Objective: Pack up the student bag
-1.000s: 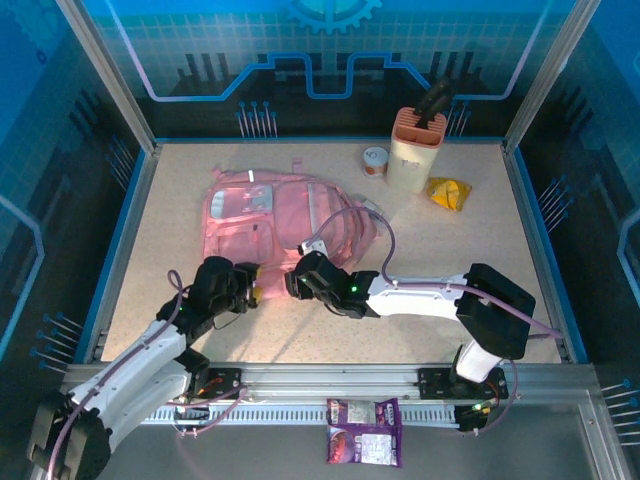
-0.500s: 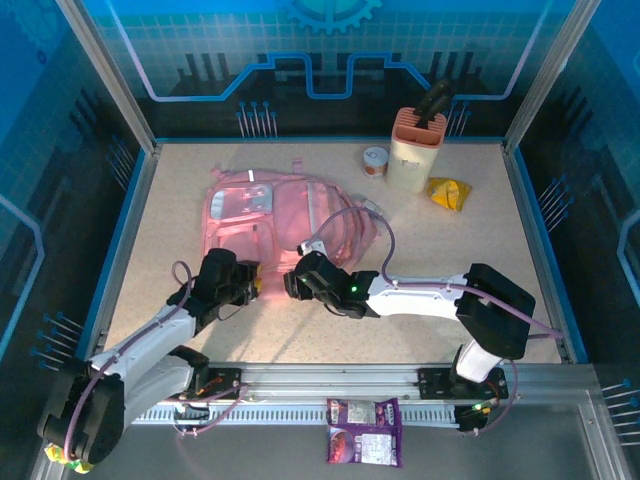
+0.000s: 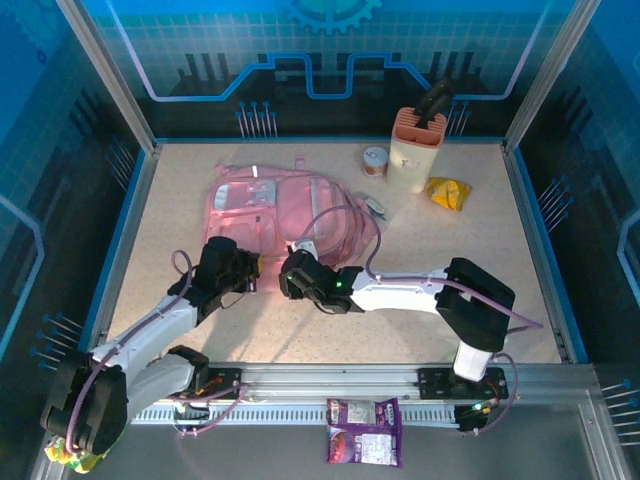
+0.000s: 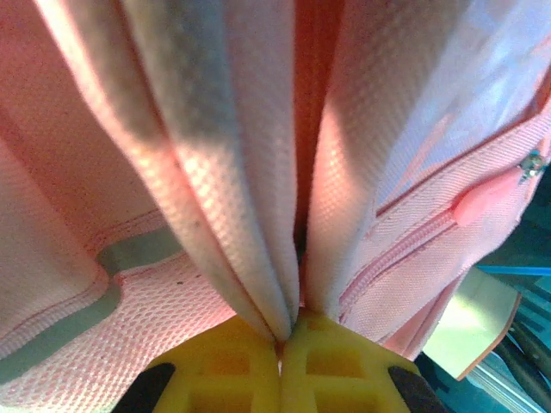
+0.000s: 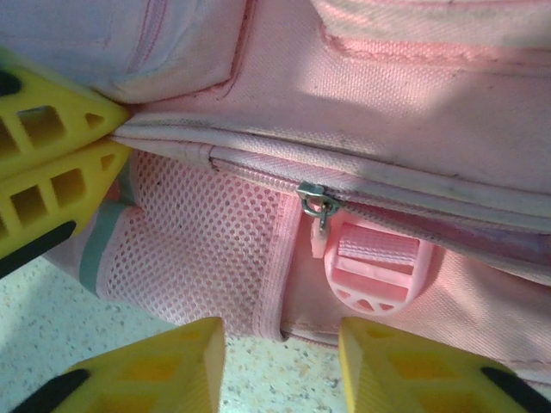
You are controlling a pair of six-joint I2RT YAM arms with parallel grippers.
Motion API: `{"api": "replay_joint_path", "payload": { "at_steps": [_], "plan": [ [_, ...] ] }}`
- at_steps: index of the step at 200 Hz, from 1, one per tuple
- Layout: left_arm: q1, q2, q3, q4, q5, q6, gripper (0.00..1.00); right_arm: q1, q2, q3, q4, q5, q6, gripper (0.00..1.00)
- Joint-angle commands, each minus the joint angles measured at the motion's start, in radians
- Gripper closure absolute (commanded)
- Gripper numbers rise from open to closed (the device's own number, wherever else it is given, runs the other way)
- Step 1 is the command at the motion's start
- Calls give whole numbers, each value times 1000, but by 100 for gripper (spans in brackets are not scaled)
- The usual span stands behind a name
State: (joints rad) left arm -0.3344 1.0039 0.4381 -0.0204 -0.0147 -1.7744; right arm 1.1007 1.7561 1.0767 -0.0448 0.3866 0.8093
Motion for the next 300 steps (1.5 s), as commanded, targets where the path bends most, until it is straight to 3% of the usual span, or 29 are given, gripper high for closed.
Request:
{"api": "replay_joint_path", "payload": {
  "at_steps": [1,119,162,196,300],
  "plan": [
    [5,-39,56,24,-4,14,100,0,25,34,-33,48,31,62],
    [-17,-16,51,41,-4,2,100,-34,119,160,-1,123,-29,68],
    [-18,-13,53,42,-5,1,100,-47,166,233,-92,146,-15,68],
    [-20,-10,59,38,-10,1,100,-47,175,229,-76,142,-21,80],
    [-20,-26,42,19,-44,3,100,-45,85,201,-130,169,-75,99]
  ]
}}
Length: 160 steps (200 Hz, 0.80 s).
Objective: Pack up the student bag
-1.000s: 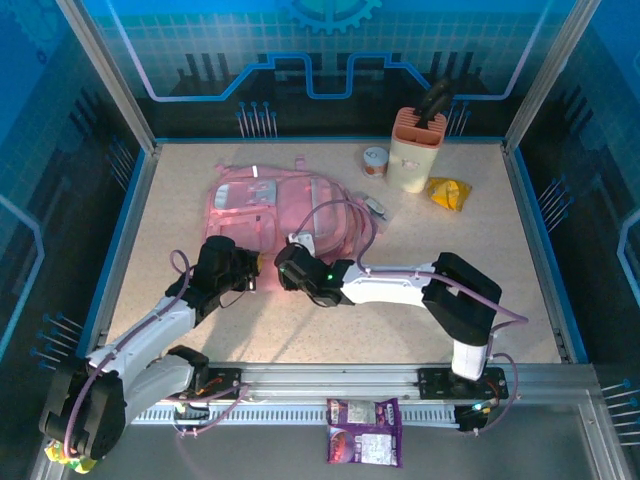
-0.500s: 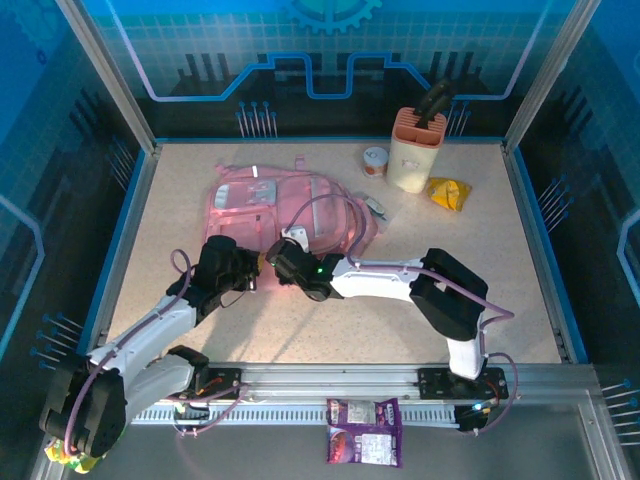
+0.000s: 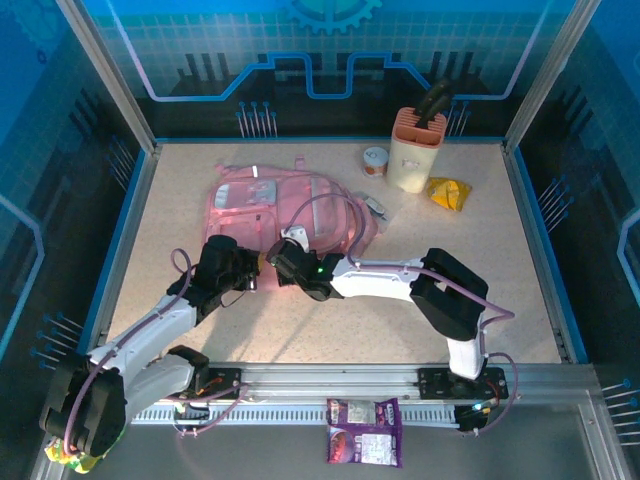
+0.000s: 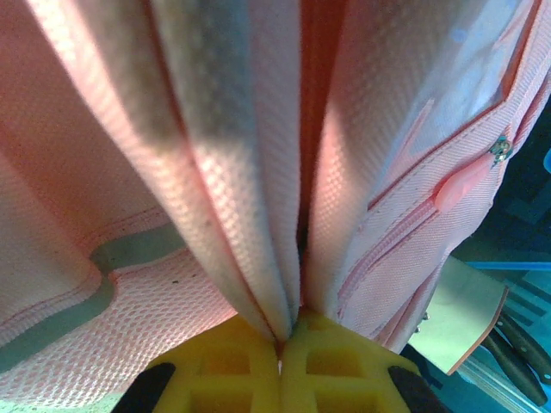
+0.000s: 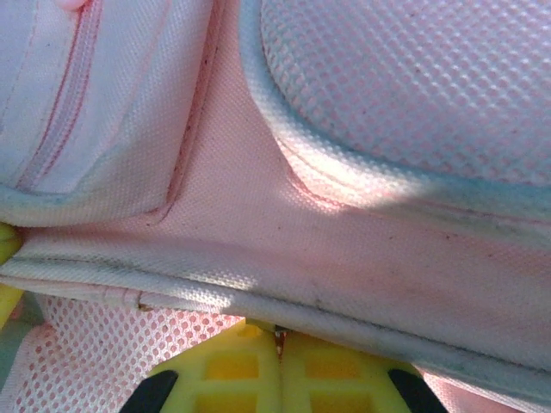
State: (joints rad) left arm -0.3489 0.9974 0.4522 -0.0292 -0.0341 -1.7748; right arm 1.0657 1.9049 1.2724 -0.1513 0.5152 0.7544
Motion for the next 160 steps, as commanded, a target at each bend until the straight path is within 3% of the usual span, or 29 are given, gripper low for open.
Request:
{"api": "replay_joint_path", "payload": {
  "at_steps": [1,39,94,129,160],
  "plan": [
    [-5,-20,28,28,-24,4,100,-10,-65,5,-25,39,-19,99],
    [-4,-28,31,6,-40,13,100,-27,-93,14,-85,-88,-8,100],
    [4,-49,28,-19,-58,20,100,-73,-140,-73,-172,-120,-12,100],
    [7,-63,26,-29,-55,24,100,-94,-157,-105,-154,-79,-98,100],
    [7,-53,34,-30,-50,26,100,-99,-104,-92,-42,-183,-168,100]
  ]
}}
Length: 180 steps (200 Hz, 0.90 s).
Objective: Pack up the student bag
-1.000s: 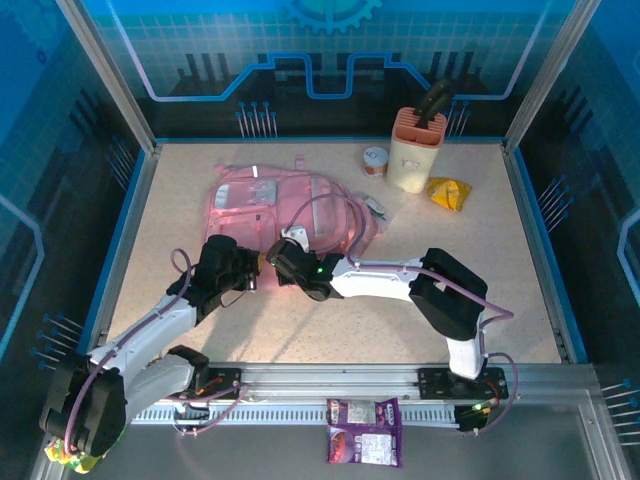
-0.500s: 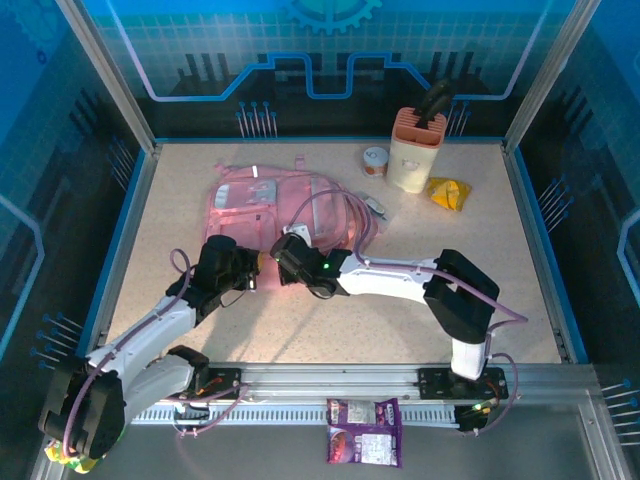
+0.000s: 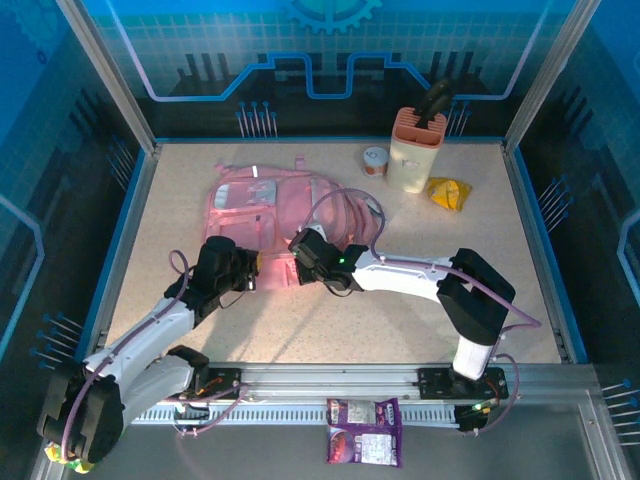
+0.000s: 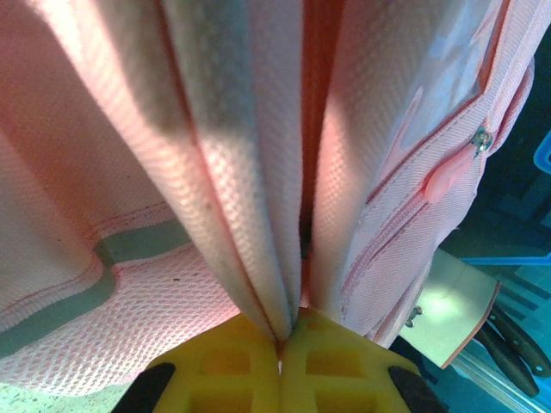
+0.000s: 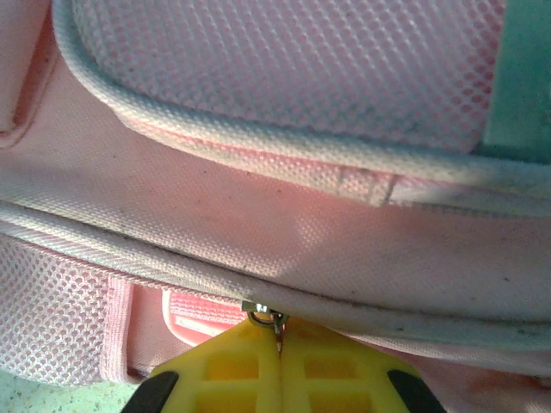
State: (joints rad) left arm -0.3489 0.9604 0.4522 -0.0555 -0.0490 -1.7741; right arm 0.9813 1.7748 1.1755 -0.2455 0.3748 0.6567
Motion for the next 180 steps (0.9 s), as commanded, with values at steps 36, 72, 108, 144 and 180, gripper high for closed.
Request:
{"api": "replay_joint_path", "payload": {
  "at_steps": [36,72,108,144,180],
  "plan": [
    [8,-8,37,-3,-32,26,100,-22,69,26,113,-33,-97,85],
    [7,-8,34,4,-33,25,100,-21,98,36,174,-29,-125,80],
    [7,-14,36,6,-34,24,100,-20,97,32,192,9,-116,80],
    [7,-14,34,7,-35,26,100,-16,92,32,206,-6,-149,87],
    [26,-30,28,-17,-38,45,100,-16,31,7,126,55,-144,95]
  ]
}}
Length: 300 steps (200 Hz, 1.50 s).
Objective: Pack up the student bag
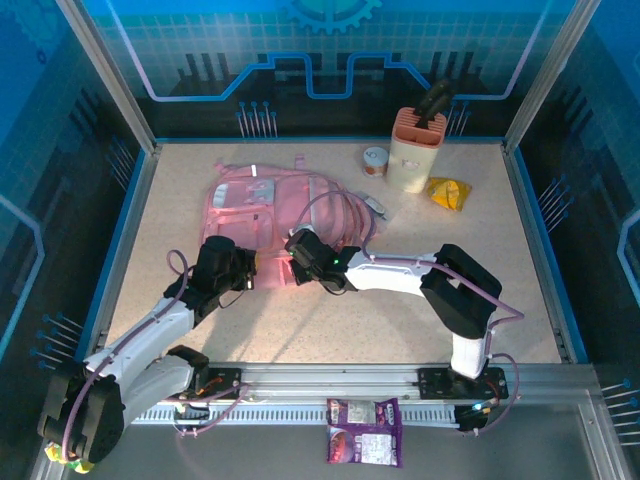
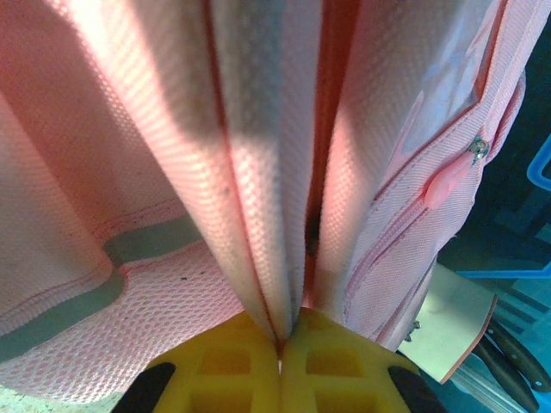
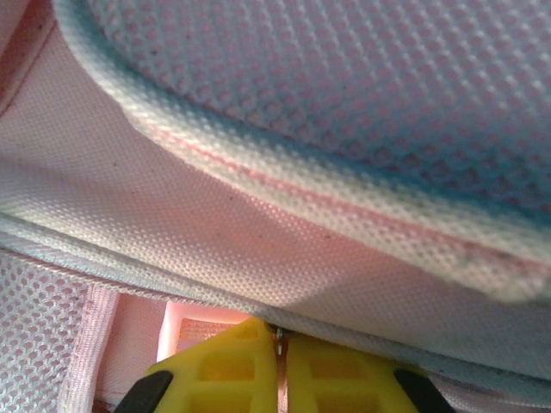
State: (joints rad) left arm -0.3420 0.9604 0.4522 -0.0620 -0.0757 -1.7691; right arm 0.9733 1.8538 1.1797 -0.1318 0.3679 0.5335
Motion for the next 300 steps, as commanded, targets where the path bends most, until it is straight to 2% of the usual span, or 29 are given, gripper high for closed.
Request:
{"api": "replay_joint_path", "payload": {
  "at_steps": [1,36,78,118,138,168,179,189,198,206,226,249,270,287,300],
  "plan": [
    [20,-31,27,-10,-11,40,100,-8,-49,1,10,61,-21,96],
    [90,-49,14,-13,38,84,100,-12,-128,-79,-42,56,-30,99],
    [247,-18,36,-32,191,212,100,-78,-205,-177,-88,56,-78,100],
    [390,101,134,-50,321,435,100,-104,-256,-181,-152,75,-178,100],
    [443,190,188,-37,380,515,100,-94,-259,-174,-141,12,-203,100],
    [468,320,286,-8,429,630,100,-21,-199,-121,-92,-101,-163,100],
    [469,360,325,5,447,717,87,-6,-163,-93,-86,-129,-135,100],
    [470,379,355,-54,428,778,75,-2,-136,-75,-80,-133,-116,100],
    [474,374,361,-99,425,802,69,-2,-119,-74,-65,-123,-109,100],
    [472,353,337,-102,433,793,64,-5,-111,-77,-60,-104,-103,100],
    [441,255,215,-43,437,668,53,-10,-107,-86,-44,-97,-107,100],
    [361,112,137,-77,337,572,45,-12,-97,-79,-55,-117,-111,100],
    [238,27,88,-128,242,429,42,-10,-99,-87,-56,-117,-113,100],
    [128,3,28,-71,176,282,42,-12,-98,-92,-48,-117,-109,100],
    [60,12,5,-24,144,223,43,-13,-93,-86,-49,-122,-104,100]
  ]
}}
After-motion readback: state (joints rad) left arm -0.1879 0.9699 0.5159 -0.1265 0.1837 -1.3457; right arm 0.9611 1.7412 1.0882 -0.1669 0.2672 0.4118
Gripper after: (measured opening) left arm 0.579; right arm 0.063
